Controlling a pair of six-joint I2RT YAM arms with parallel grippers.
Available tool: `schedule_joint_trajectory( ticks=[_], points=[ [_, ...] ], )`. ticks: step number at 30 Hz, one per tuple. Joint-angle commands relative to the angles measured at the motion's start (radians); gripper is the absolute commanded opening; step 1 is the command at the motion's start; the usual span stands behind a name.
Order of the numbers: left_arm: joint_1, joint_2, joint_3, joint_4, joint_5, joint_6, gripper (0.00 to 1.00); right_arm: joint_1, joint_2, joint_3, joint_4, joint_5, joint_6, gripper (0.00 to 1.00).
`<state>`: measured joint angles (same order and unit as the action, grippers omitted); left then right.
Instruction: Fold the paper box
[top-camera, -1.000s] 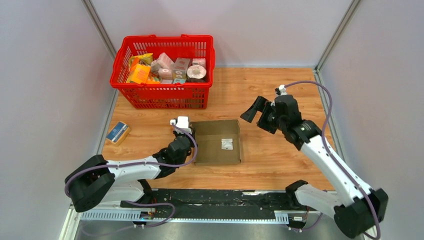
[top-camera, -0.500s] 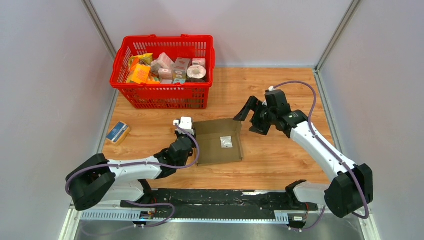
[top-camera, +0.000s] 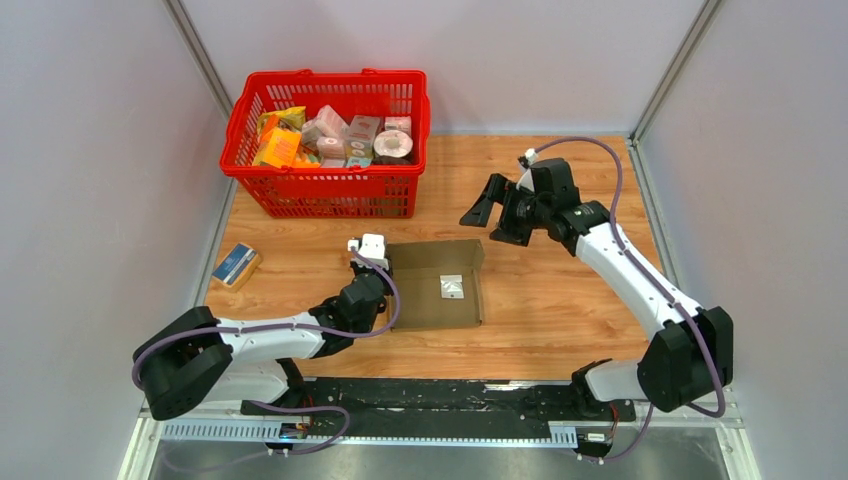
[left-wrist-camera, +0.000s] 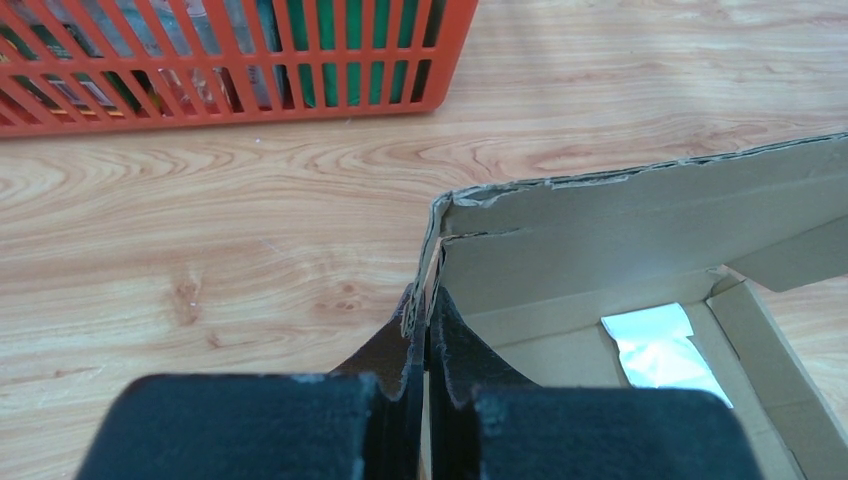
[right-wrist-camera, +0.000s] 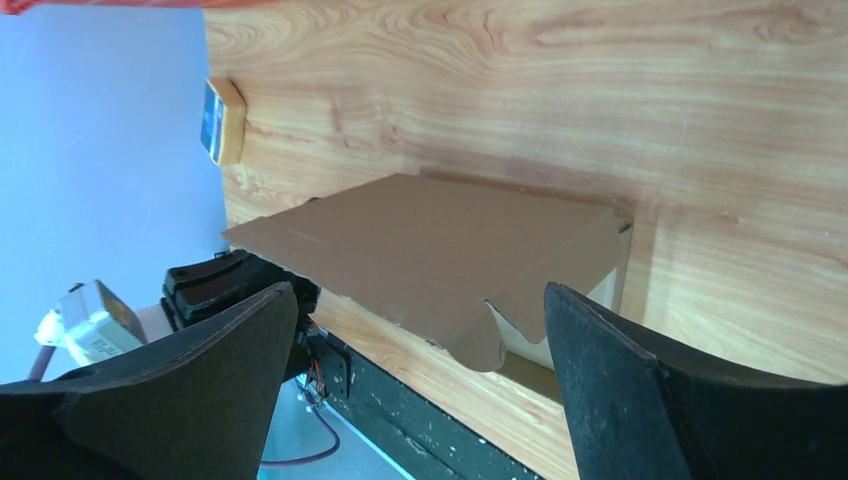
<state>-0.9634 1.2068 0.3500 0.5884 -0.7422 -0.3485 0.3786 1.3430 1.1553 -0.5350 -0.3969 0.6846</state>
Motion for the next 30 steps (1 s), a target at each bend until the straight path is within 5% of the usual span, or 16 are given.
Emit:
schedule_joint_trajectory(
  ticks=[1,5,16,30],
  points=[
    [-0.009,0.01,0.009,0.053,-0.006,0.022,0.0,0.013,0.022,-0.029,0.041,-0.043,0.027,0.94],
    [-0.014,0.01,0.004,0.062,-0.006,0.023,0.0,0.028,0.042,-0.077,0.081,-0.074,0.07,0.82],
    [-0.017,0.002,-0.013,0.07,-0.019,-0.032,0.0,0.074,-0.071,-0.314,0.326,-0.051,0.352,0.72],
    [-0.028,0.082,-0.006,0.117,0.027,-0.236,0.0,0.103,-0.18,-0.491,0.503,0.033,0.415,0.51]
  ],
)
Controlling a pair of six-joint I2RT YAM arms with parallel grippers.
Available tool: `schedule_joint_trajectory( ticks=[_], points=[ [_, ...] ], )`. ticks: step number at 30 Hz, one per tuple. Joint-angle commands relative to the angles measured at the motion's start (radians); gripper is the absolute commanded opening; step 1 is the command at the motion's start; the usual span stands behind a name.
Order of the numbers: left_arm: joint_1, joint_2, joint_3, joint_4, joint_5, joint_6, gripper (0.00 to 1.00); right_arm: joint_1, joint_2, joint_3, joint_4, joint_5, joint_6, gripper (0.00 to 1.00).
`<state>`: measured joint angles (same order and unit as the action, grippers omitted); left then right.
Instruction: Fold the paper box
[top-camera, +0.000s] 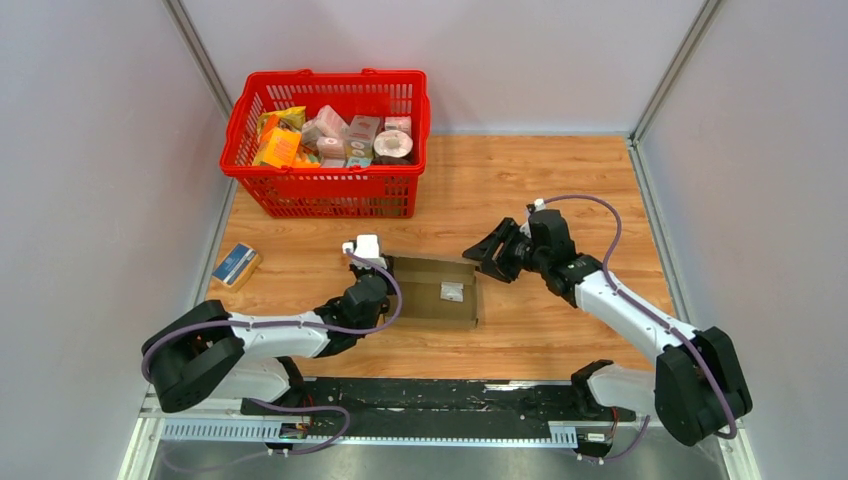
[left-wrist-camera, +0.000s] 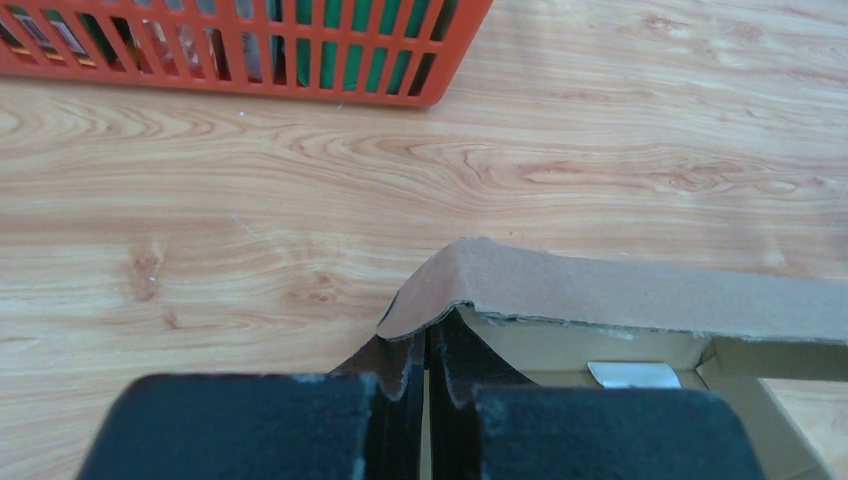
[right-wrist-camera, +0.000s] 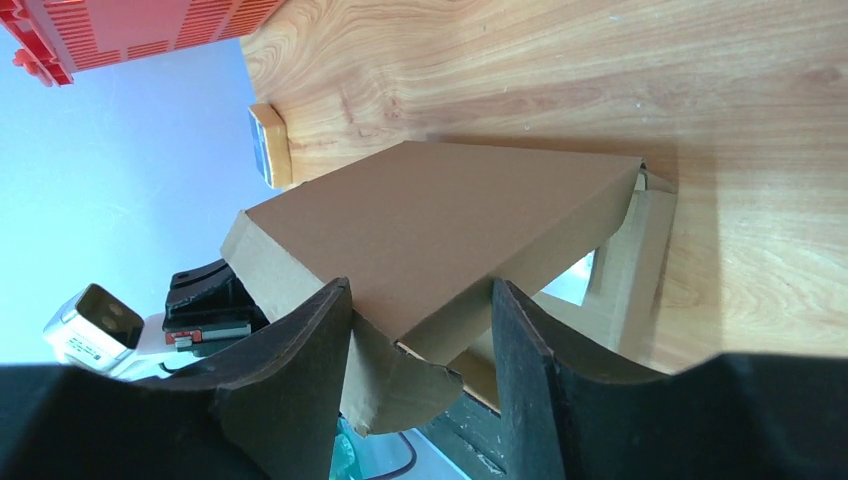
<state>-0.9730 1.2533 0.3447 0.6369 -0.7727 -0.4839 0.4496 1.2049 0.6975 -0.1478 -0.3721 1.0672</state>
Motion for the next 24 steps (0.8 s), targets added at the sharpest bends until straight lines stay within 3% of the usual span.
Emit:
schedule_joint_trajectory(
  ticks=[1,7,11,12,14,18,23,24],
  points=[
    [-0.018,0.041,-0.001,0.07,0.056,-0.113,0.0,0.035,-0.047,-0.048,0.122,0.012,0.033,0.5],
    [-0.033,0.002,-0.045,0.073,0.055,-0.124,0.12,0.069,-0.097,-0.099,0.136,0.061,-0.004,0.48],
    [-0.039,-0.102,-0.107,0.054,0.082,-0.146,0.25,0.083,-0.145,-0.136,0.139,0.096,-0.033,0.48],
    [-0.041,-0.123,-0.116,0.026,0.088,-0.156,0.35,0.084,-0.149,-0.148,0.139,0.099,-0.038,0.48],
    [-0.043,-0.194,-0.137,-0.02,0.116,-0.188,0.42,0.09,-0.16,-0.161,0.139,0.107,-0.056,0.48],
    [-0.043,-0.363,-0.157,-0.228,0.188,-0.242,0.55,0.129,-0.192,-0.181,0.136,0.156,-0.091,0.48],
    [-0.043,-0.686,-0.162,-0.538,0.294,-0.349,0.57,0.155,-0.206,-0.197,0.137,0.186,-0.119,0.47],
    [-0.043,-0.734,-0.159,-0.662,0.305,-0.364,0.57,0.156,-0.205,-0.202,0.137,0.188,-0.124,0.47]
  ],
)
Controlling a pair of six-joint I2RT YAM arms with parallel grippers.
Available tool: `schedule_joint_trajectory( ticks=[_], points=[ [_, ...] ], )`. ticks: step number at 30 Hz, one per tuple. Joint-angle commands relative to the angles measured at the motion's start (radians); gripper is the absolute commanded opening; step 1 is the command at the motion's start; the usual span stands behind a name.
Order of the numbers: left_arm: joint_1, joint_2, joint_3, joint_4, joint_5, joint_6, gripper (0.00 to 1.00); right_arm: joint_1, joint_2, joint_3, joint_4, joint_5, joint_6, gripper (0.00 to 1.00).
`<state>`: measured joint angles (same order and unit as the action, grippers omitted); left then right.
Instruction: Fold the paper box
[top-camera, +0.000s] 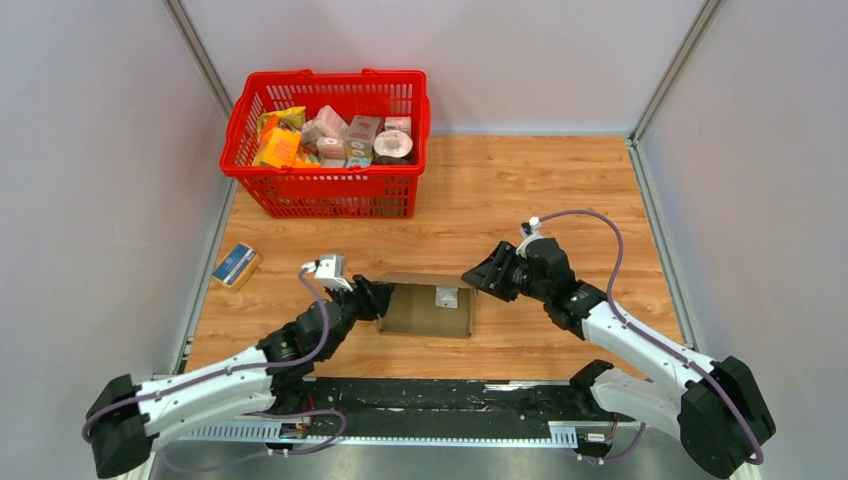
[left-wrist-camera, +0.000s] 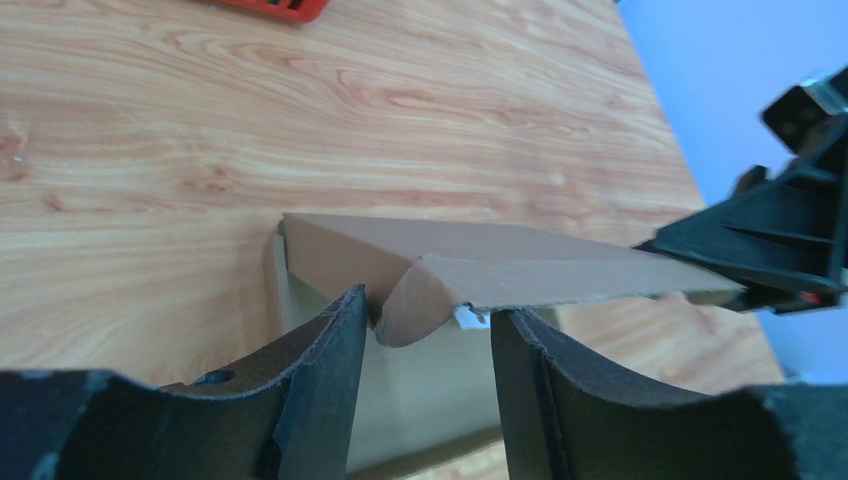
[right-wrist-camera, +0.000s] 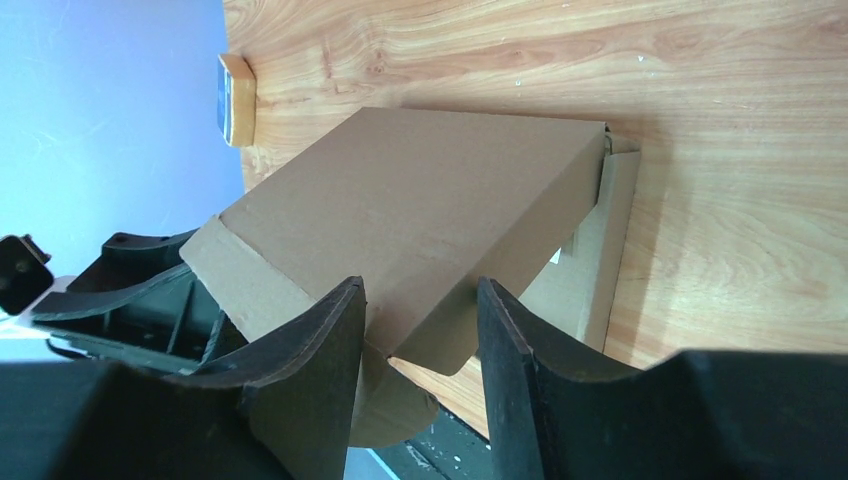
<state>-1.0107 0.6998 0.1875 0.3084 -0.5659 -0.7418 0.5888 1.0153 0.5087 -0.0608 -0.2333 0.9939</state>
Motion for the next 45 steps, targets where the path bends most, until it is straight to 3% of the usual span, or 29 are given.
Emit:
schedule_joint_trajectory(
  ticks=[1,4,5,8,10,12,15,17,18,24,27,29,35,39,45],
  points=[
    [-0.005,-0.227,0.001,-0.38,0.136,-0.132,0.57,0.019,-0.011,-0.015,0.05,0.051,-0.054,0.47],
    [-0.003,-0.411,0.038,-0.572,0.214,-0.137,0.53,0.019,-0.004,-0.022,0.052,0.049,-0.058,0.47],
    [-0.003,-0.481,0.05,-0.61,0.233,-0.131,0.47,0.02,-0.004,-0.025,0.052,0.051,-0.06,0.47],
    [-0.002,-0.52,0.139,-0.738,0.258,-0.116,0.45,0.02,0.003,-0.027,0.084,0.045,-0.064,0.47],
    [-0.002,-0.481,0.249,-0.807,0.253,-0.076,0.47,0.022,0.012,-0.03,0.085,0.04,-0.072,0.47],
    [0.003,-0.363,0.343,-0.898,0.226,-0.064,0.56,0.025,0.016,-0.038,0.088,0.034,-0.075,0.44],
    [0.04,-0.191,0.519,-0.989,0.213,-0.006,0.59,0.029,0.019,-0.047,0.092,0.031,-0.074,0.39],
    [0.088,-0.11,0.561,-0.93,0.268,0.025,0.55,0.032,0.006,-0.05,0.079,0.04,-0.077,0.39],
    [0.107,-0.089,0.558,-0.89,0.366,0.038,0.51,0.034,0.002,-0.052,0.075,0.045,-0.078,0.39],
    [0.167,0.076,0.371,-0.491,0.726,-0.034,0.34,0.052,-0.032,-0.079,0.023,0.071,-0.104,0.4],
    [0.167,0.15,0.281,-0.313,0.822,-0.067,0.33,0.065,-0.027,-0.088,0.001,0.065,-0.129,0.45],
    [0.167,0.176,0.222,-0.218,0.847,-0.076,0.34,0.071,-0.017,-0.087,-0.023,0.046,-0.167,0.48],
    [0.167,0.172,0.147,-0.268,0.793,-0.077,0.35,0.074,-0.004,-0.007,-0.25,0.055,-0.328,0.57],
    [0.167,0.179,0.121,-0.287,0.761,-0.079,0.35,0.074,0.035,0.043,-0.304,0.046,-0.409,0.63],
    [0.167,0.204,0.11,-0.327,0.729,-0.07,0.35,0.074,0.138,0.022,-0.194,-0.008,-0.41,0.51]
  ],
)
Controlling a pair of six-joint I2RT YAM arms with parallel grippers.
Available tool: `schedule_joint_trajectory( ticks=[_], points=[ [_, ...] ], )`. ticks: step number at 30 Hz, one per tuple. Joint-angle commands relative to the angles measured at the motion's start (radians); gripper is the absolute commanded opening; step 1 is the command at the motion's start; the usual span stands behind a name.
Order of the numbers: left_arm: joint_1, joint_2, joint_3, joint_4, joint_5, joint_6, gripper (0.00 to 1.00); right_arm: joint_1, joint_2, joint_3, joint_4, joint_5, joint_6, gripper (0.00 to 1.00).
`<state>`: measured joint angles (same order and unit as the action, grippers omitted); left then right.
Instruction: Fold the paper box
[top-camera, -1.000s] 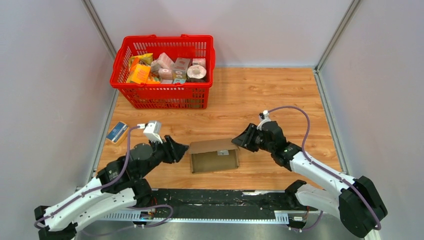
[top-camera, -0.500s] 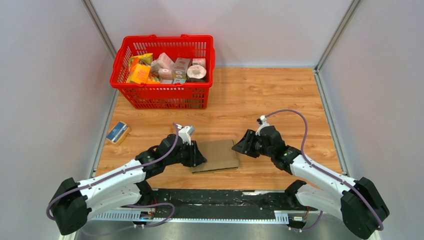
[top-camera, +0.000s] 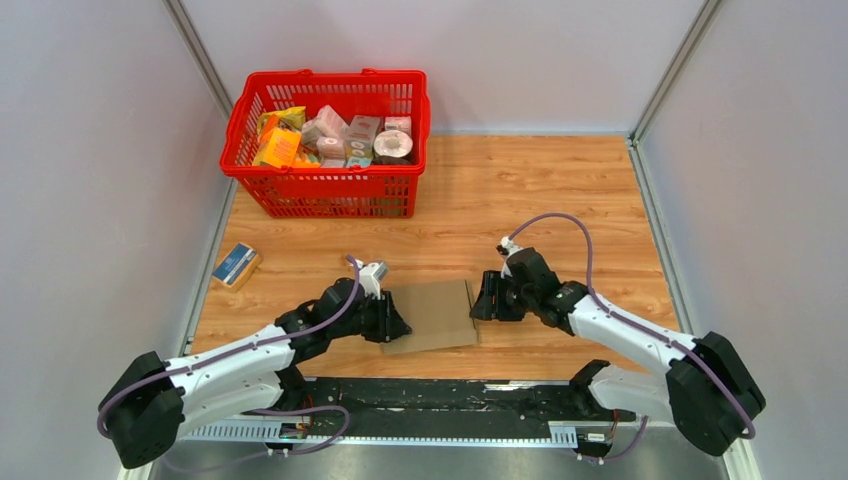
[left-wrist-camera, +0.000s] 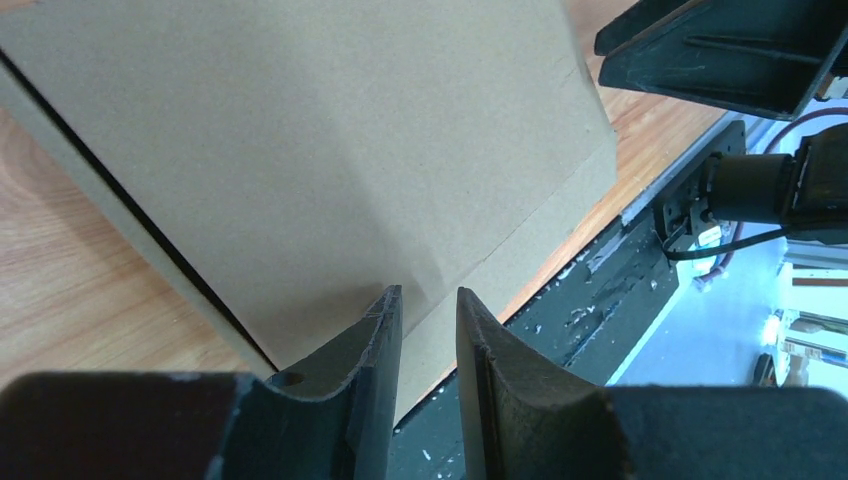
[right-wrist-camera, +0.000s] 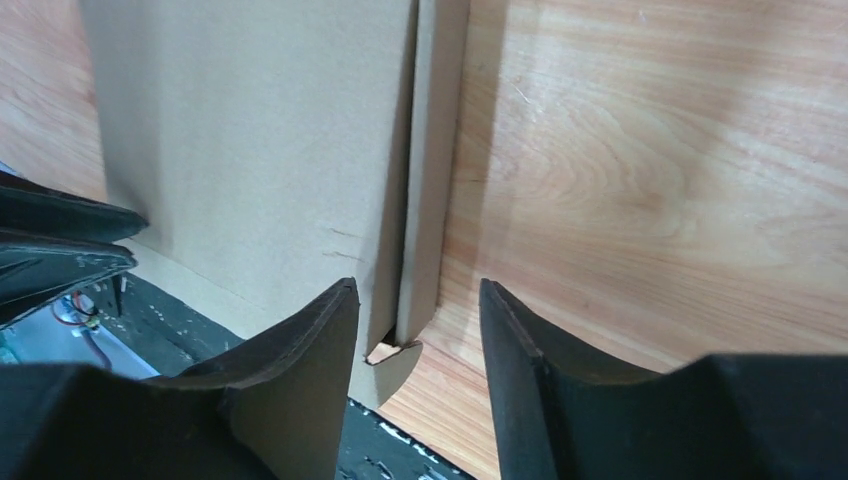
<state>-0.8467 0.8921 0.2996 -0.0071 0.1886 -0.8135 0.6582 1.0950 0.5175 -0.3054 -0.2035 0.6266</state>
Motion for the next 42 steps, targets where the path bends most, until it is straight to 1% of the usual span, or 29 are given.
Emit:
schedule_joint_trajectory(
  ticks=[1,4,7,9,10,11,12,13,14,15,17,21,26,28,29,30,32,33,36,37,41,42],
  points=[
    [0.003,0.01,-0.002,-0.014,-0.026,0.002,0.35,0.004,0.068,0.003,0.072,-0.04,-0.039,0.47],
    [0.003,-0.008,0.007,-0.039,-0.032,0.014,0.35,0.004,0.088,-0.02,0.107,-0.039,-0.031,0.43],
    [0.005,-0.027,0.048,-0.112,-0.037,0.045,0.36,0.004,0.097,-0.039,0.132,-0.043,-0.027,0.39],
    [0.008,-0.045,0.105,-0.2,-0.057,0.074,0.38,0.006,0.101,-0.048,0.138,-0.047,-0.027,0.38],
    [0.023,-0.067,0.124,-0.232,-0.066,0.083,0.42,0.004,0.103,-0.051,0.146,-0.048,-0.025,0.36],
    [0.032,-0.077,0.143,-0.304,-0.074,0.095,0.45,0.006,0.106,-0.056,0.149,-0.05,-0.022,0.35],
    [0.046,-0.09,0.177,-0.338,-0.095,0.1,0.47,0.004,0.111,-0.059,0.152,-0.053,-0.024,0.35],
    [0.067,-0.113,0.19,-0.393,-0.107,0.103,0.51,0.004,0.112,-0.059,0.16,-0.054,-0.021,0.34],
    [0.078,-0.123,0.197,-0.415,-0.121,0.105,0.53,0.004,0.112,-0.062,0.163,-0.054,-0.018,0.34],
    [0.087,-0.133,0.2,-0.431,-0.141,0.1,0.54,0.004,0.112,-0.065,0.167,-0.056,-0.018,0.33],
    [0.119,-0.15,0.188,-0.444,-0.137,0.094,0.55,0.004,0.108,-0.066,0.172,-0.062,-0.015,0.31],
    [0.152,-0.144,0.087,-0.367,-0.063,0.05,0.54,0.004,0.088,-0.068,0.184,-0.079,-0.01,0.29],
    [0.163,-0.099,-0.008,-0.173,0.012,-0.01,0.52,0.004,0.092,-0.065,0.189,-0.093,-0.011,0.28],
    [0.163,-0.064,-0.028,-0.151,0.015,-0.019,0.46,0.004,0.097,-0.068,0.195,-0.097,-0.008,0.27],
    [0.163,-0.05,-0.033,-0.154,0.009,-0.016,0.43,0.004,0.098,-0.07,0.195,-0.097,-0.008,0.27],
    [0.163,-0.027,-0.037,-0.157,0.006,-0.015,0.39,0.004,0.097,-0.071,0.199,-0.099,-0.007,0.27],
    [0.163,-0.013,-0.045,-0.154,0.006,-0.01,0.35,0.004,0.091,-0.073,0.203,-0.106,-0.002,0.27],
    [0.163,-0.01,-0.05,-0.154,0.009,-0.009,0.31,0.004,0.088,-0.073,0.209,-0.111,0.001,0.27],
    [0.163,-0.031,-0.047,-0.156,0.006,-0.006,0.25,0.004,0.082,-0.059,0.209,-0.117,0.002,0.43],
    [0.163,-0.041,-0.047,-0.163,0.005,-0.006,0.24,0.003,0.08,-0.053,0.207,-0.117,-0.008,0.48],
    [0.163,-0.085,-0.034,-0.209,-0.024,0.005,0.24,-0.009,0.1,-0.028,0.2,-0.114,-0.016,0.48],
    [0.163,-0.099,-0.034,-0.226,-0.026,0.007,0.24,-0.017,0.103,-0.022,0.198,-0.116,-0.019,0.43]
  ],
)
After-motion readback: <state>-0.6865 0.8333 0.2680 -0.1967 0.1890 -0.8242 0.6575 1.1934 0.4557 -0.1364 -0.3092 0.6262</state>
